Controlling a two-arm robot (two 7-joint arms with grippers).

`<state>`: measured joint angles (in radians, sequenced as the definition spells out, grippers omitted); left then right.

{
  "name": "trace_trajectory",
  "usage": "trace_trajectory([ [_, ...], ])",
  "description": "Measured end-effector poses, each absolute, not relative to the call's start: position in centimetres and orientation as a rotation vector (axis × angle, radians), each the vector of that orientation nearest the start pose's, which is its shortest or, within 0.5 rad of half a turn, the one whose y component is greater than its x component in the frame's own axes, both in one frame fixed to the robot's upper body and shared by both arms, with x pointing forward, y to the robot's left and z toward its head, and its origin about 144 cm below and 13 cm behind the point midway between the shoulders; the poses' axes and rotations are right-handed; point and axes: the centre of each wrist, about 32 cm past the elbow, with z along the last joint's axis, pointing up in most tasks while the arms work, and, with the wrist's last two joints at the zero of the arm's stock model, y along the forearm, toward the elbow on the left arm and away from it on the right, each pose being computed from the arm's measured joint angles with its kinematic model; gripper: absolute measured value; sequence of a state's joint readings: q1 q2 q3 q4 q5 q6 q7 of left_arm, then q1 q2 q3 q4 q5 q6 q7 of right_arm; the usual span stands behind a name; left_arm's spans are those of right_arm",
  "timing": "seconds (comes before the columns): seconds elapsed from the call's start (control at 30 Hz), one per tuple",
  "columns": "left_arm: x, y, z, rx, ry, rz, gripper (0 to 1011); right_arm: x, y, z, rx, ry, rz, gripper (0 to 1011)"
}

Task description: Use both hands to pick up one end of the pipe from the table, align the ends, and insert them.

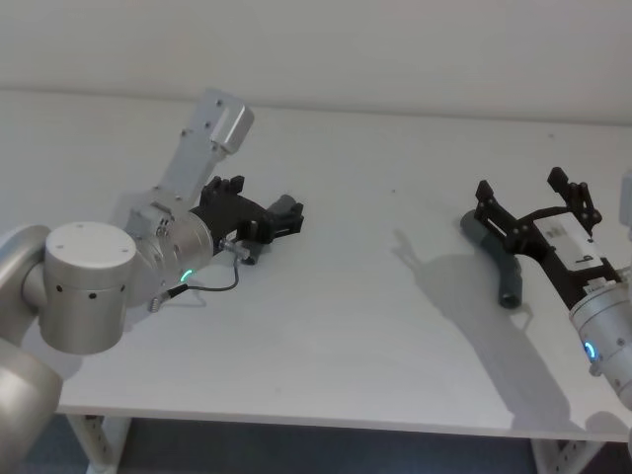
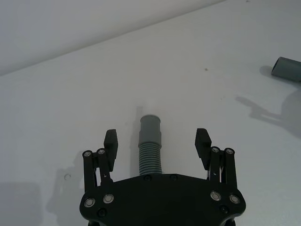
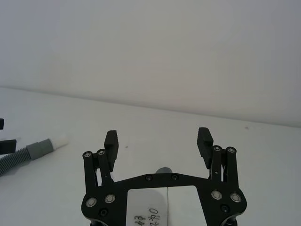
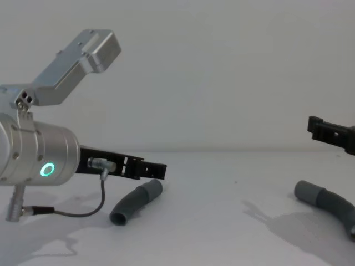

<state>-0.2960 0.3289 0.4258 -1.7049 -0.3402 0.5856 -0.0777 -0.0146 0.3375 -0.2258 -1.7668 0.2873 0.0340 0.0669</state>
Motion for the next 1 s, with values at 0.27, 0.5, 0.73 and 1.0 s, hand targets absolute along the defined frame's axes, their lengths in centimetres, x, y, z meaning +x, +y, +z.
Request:
trace_trajectory([
  [0.27,49.9,18.3,124.8,0.333,0.127,1.058,1001,44.3,-23.7,118.9,0.026,-0.075,-1.23,1001],
  [0.5,49.7,18.6,124.5,0.343,0.137,1.055,1001,44.3,-23.7,118.9,0.026,-0.075,-1.229,1001],
  [0.73,49.7,18.9,124.2,0.363,0.149,1.046,1001,44.3,-23.7,118.9,0.026,-0.075,-1.229,1001],
  [1.0,49.9,19.1,123.8,0.389,0.153,1.035,1001,44.3,-23.7,118.9,0.026,-0.075,-1.229,1001],
])
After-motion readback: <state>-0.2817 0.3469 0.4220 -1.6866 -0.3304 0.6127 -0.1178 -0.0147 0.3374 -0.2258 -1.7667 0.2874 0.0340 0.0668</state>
